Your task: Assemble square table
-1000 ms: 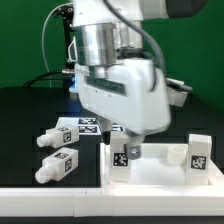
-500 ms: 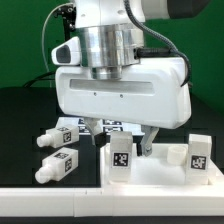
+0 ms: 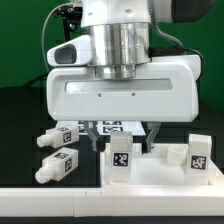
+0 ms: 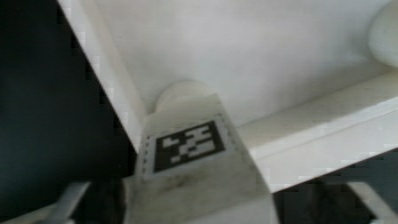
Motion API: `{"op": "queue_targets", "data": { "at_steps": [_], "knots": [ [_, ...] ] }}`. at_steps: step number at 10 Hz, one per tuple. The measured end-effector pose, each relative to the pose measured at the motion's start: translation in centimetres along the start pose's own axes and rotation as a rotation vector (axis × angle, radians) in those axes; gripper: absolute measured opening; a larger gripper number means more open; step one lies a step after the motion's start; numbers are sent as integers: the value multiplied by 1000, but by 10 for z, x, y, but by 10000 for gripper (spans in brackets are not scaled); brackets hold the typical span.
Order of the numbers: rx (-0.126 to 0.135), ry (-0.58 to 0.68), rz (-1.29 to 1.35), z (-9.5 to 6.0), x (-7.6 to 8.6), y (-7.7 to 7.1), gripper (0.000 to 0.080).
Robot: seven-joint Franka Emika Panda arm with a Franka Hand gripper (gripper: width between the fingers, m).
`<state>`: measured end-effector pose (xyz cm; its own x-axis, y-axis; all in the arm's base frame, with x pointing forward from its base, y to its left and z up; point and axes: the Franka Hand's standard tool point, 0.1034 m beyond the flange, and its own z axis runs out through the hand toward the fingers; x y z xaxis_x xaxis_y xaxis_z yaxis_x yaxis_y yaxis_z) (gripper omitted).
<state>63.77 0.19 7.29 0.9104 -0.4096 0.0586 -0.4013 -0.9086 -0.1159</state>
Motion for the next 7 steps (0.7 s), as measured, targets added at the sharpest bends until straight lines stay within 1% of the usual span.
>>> {"op": "queue_targets", "data": {
  "at_steps": [1, 2, 4, 5, 6, 7],
  "knots": [
    [-1, -1, 85, 0, 0, 0, 377],
    [-4, 0, 170, 1, 0, 3, 289],
    [-6, 3, 434, 0, 2, 4, 289],
    [-1, -2, 562, 1, 1, 5, 289],
    [16, -25, 771, 2, 0, 6, 289],
    [39, -55, 958, 2, 0, 6, 288]
  ]
}}
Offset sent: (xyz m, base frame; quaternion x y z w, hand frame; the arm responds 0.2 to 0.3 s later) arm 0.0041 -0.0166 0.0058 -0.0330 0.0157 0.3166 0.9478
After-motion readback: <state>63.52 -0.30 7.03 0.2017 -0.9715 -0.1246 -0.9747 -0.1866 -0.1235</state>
